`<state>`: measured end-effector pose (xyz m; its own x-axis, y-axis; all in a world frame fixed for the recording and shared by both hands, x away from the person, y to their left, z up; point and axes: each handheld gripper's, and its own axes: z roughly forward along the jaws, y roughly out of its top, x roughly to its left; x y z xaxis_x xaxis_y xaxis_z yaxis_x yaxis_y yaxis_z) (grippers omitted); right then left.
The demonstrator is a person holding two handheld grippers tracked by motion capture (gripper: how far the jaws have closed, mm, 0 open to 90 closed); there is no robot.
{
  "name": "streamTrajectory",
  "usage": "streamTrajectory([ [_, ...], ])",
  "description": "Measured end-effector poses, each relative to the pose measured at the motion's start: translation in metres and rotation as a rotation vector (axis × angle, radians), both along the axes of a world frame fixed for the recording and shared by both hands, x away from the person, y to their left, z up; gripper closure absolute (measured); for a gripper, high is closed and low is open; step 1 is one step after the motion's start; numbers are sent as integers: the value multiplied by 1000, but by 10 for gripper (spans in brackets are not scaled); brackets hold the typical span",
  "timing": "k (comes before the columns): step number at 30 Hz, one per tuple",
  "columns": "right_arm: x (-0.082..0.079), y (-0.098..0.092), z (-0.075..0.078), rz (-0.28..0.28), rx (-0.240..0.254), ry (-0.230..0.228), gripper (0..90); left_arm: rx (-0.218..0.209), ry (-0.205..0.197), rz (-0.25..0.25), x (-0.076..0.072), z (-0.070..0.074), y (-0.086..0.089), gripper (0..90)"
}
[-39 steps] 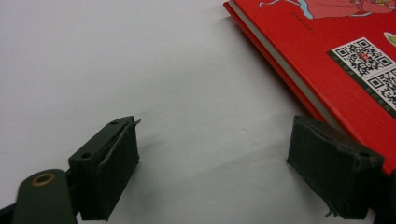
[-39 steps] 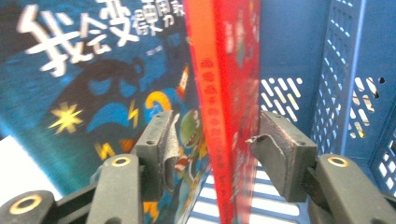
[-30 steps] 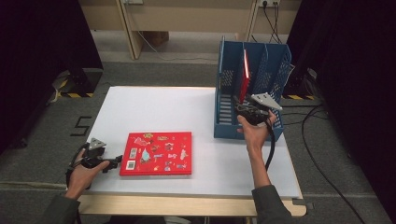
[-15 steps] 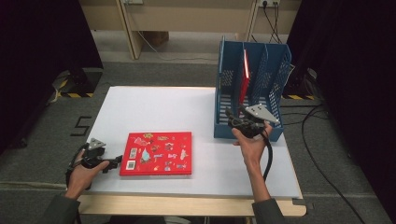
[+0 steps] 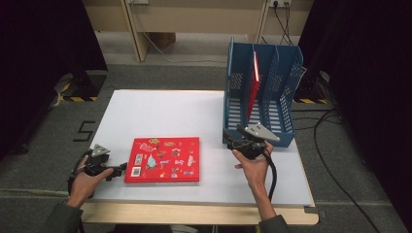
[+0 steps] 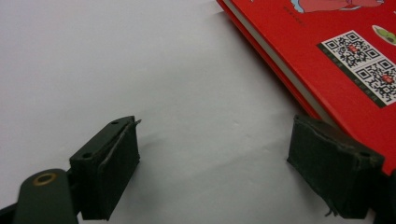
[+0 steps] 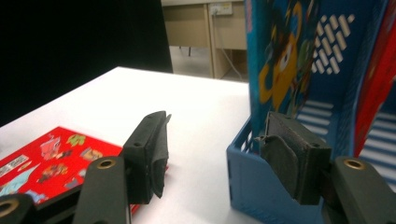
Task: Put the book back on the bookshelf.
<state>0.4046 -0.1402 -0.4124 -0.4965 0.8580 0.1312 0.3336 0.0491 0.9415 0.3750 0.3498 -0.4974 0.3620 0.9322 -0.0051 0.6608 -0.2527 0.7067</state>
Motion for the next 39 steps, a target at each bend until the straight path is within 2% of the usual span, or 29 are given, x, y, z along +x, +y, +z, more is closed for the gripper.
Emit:
streamTrajectory([
  [6, -3, 7, -7, 25, -11, 13, 383, -2, -1, -4, -1, 1, 0, 155],
  [11, -6, 14, -15, 55, -9, 46, 383, -18, -6, 3, -3, 2, 0, 155],
  [14, -8, 19, -20, 68, -22, 59, 382, -31, 5, -12, -4, 1, -2, 156],
  [15, -8, 21, -21, 76, -27, 71, 382, -25, 6, -16, -4, 1, -2, 172],
  [18, -10, 25, -23, 83, -48, 69, 384, -18, 13, -22, -5, 1, -2, 175],
  [23, -11, 32, -29, 110, -56, 111, 384, -14, 11, -17, -8, 1, -5, 216],
  [26, -10, 38, -37, 129, -41, 143, 385, -6, 5, -16, -9, 2, -7, 234],
  [31, -11, 46, -42, 157, -72, 171, 382, 4, -2, -19, -11, 3, -11, 266],
  [36, -10, 52, -47, 178, -87, 192, 379, 22, -12, -59, -15, 3, -23, 286],
  [39, -9, 53, -51, 176, -74, 224, 376, 32, -20, -78, -16, 4, -32, 283],
])
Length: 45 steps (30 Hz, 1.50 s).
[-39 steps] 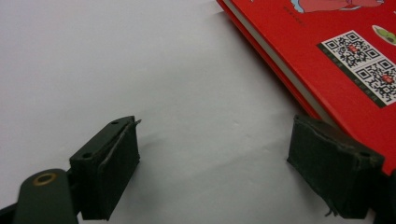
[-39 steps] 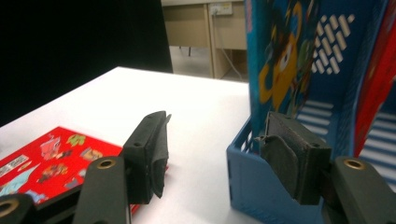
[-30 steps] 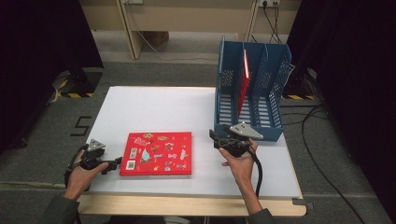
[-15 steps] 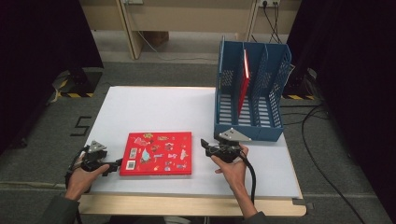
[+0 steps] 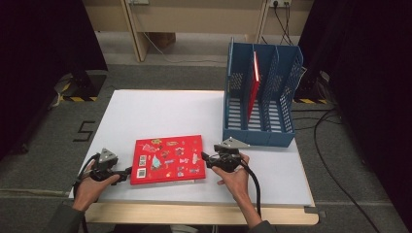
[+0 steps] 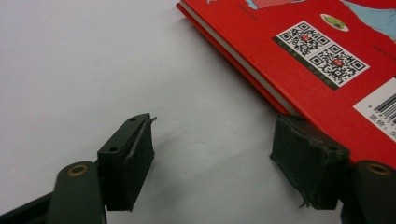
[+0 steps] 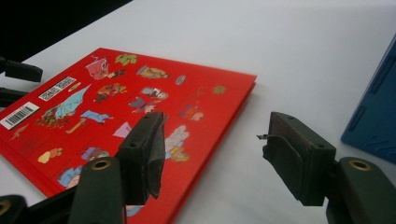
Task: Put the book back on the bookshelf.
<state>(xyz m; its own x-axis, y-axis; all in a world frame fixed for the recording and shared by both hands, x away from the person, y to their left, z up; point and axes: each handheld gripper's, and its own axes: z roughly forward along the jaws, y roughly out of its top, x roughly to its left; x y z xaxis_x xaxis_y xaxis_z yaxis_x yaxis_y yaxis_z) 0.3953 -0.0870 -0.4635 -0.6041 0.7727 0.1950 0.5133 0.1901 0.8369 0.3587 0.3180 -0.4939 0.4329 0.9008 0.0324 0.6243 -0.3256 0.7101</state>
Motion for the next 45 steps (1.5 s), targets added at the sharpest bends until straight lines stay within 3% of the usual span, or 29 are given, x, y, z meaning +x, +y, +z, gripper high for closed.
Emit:
streamTrajectory([
  [6, 2, 5, -7, 3, -19, 29, 373, 1, -15, -31, -4, -1, -13, 264],
  [10, 4, 5, -11, 2, -6, 59, 367, -17, -5, -36, -3, -1, -12, 241],
  [13, 6, 6, -13, 5, -13, 69, 361, -37, 9, -35, -3, -1, -8, 184],
  [16, 6, 7, -15, 6, -16, 85, 358, -60, -16, -18, -2, 2, -7, 181],
  [17, 6, 7, -15, 9, -16, 88, 355, -87, -19, -15, -3, 4, -6, 173],
  [23, 7, 9, -19, 18, -11, 113, 342, -93, -11, -19, -3, 3, -6, 169],
  [29, 7, 11, -23, 23, -11, 135, 328, -71, -17, -22, -3, 3, -7, 164],
  [38, 6, 16, -28, 16, 34, 181, 292, -76, -12, -13, -4, 2, -8, 175],
  [41, 5, 16, -28, 13, 41, 175, 284, -66, -21, -8, -4, 1, -9, 176],
  [45, 5, 11, -22, -6, 124, 165, 334, -51, -2, -12, -6, -1, -12, 220],
])
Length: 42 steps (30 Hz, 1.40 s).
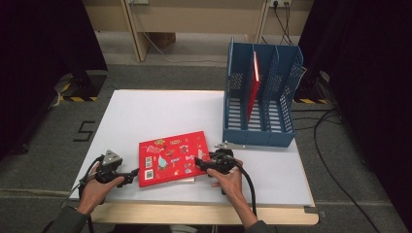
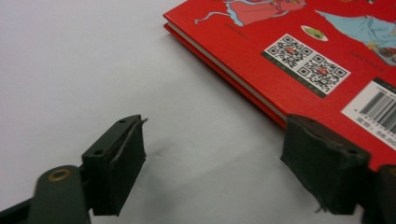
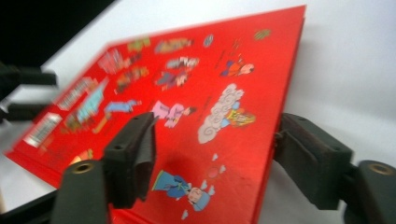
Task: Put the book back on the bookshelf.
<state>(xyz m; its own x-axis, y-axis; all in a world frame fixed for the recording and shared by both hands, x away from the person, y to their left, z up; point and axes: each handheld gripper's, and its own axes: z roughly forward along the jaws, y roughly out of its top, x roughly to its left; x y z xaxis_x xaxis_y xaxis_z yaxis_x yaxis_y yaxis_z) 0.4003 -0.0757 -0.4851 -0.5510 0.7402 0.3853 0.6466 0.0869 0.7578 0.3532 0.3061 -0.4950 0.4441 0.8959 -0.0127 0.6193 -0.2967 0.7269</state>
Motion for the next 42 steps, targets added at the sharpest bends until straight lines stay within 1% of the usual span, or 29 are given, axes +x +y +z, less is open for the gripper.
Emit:
streamTrajectory([
  [1, 0, -2, 4, -2, 23, -13, 358, 14, 4, -5, 0, -1, -1, 230],
  [2, 0, -5, 8, -12, 63, -21, 369, 20, 1, -6, 0, -1, -2, 241],
  [3, 0, -6, 11, -15, 102, -19, 371, 24, 0, -7, 0, -1, -3, 248],
  [4, -1, -7, 14, -17, 126, -17, 375, 22, 0, -6, 0, -1, -3, 253],
  [5, -1, -7, 16, -19, 142, -17, 375, 20, -1, -5, -1, -2, -3, 255],
  [6, -1, -7, 16, -25, 147, -22, 375, 19, -1, -3, -1, -2, -3, 256],
  [8, -2, -7, 18, -30, 160, -16, 381, 13, 0, 0, -1, -2, -4, 268],
  [9, -1, -7, 19, -31, 166, -23, 389, 10, 2, 0, -1, -2, -4, 272],
  [10, -2, -7, 21, -33, 180, -28, 407, 6, 4, -1, -1, -2, -4, 280],
  [12, -4, -9, 27, -33, 229, -40, 448, 9, 0, 0, -1, -2, -5, 289],
  [13, -4, -8, 30, -34, 240, -42, 453, 12, -4, 2, -1, -2, -6, 288],
  [14, -5, -8, 33, -31, 241, -49, 454, 16, -6, 2, -1, -2, -6, 287],
  [15, -5, -7, 35, -29, 232, -61, 458, 18, -7, 2, -2, -2, -6, 284],
  [17, -7, -5, 37, -37, 233, -70, 459, 16, -8, 4, -2, -2, -6, 285],
  [20, -7, -6, 37, -43, 265, -56, 480, 22, -7, 4, -2, -2, -6, 286],
  [23, -9, -5, 39, -41, 281, -51, 494, 20, -9, 10, -2, -2, -6, 275],
  [24, -11, -3, 40, -35, 279, -61, 503, 20, -9, 11, -2, -2, -6, 273],
  [25, -12, -2, 41, -29, 288, -56, 521, 20, -10, 11, -2, -2, -6, 273],
  [26, -13, -1, 43, -26, 293, -60, 536, 22, -12, 12, -2, -2, -6, 273],
  [28, -14, 3, 46, -14, 290, -68, 565, 24, -11, 12, -2, -2, -7, 271],
  [29, -16, 7, 46, 13, 303, -49, 587, 24, -12, 13, -2, -2, -7, 270],
  [30, -17, 11, 45, 30, 306, -44, 596, 28, -15, 13, -2, -2, -7, 271],
  [31, -19, 17, 45, 33, 297, -42, 594, 35, -13, 11, -2, -1, -7, 271],
  [33, -21, 25, 45, 49, 268, -63, 595, 38, -15, 9, -2, -1, -7, 270],
  [35, -21, 28, 48, 49, 261, -74, 595, 39, -16, 6, -2, -1, -7, 269],
  [37, -22, 31, 51, 47, 251, -95, 593, 39, -16, 7, -2, -2, -8, 263],
  [39, -22, 34, 53, 46, 250, -102, 593, 38, -17, 7, -2, -2, -8, 262],
  [42, -21, 40, 57, 45, 235, -133, 590, 41, -18, 7, -2, -1, -9, 262],
])
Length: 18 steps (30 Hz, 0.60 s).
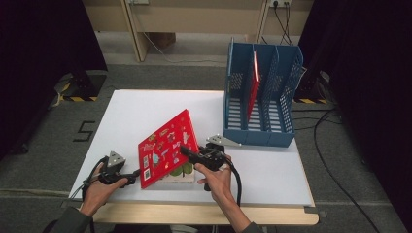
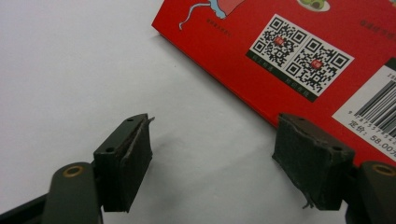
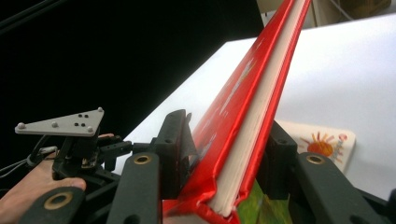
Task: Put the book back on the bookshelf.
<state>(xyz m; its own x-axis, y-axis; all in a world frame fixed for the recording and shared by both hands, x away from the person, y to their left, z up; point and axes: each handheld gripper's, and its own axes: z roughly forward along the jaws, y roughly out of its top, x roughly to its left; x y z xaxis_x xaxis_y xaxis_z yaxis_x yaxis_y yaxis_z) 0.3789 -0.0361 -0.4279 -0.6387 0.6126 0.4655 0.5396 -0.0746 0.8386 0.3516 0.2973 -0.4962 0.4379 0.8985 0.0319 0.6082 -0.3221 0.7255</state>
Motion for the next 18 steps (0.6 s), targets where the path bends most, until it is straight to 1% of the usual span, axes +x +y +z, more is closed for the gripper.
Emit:
streamTrajectory([
  [3, 1, 8, 3, -2, -10, -14, 590, -1, -1, -1, 0, 0, -1, 262],
  [5, 3, 15, 4, -4, -26, -24, 591, 0, -3, -4, 0, 0, -1, 262],
  [7, 3, 22, 3, -15, -25, -30, 601, 0, 0, -5, 0, 0, -1, 261],
  [9, 4, 28, 2, -23, -44, -48, 613, -2, 2, -8, 1, 0, 0, 255],
  [10, 5, 29, 2, -30, -38, -46, 620, -4, 5, -7, 1, 0, 1, 248],
  [15, 9, 36, 6, -29, 8, -35, 656, -12, 11, -13, 1, 0, 4, 217],
  [18, 11, 42, 10, -21, 38, -38, 681, -28, 19, -16, 1, 0, 7, 196],
])
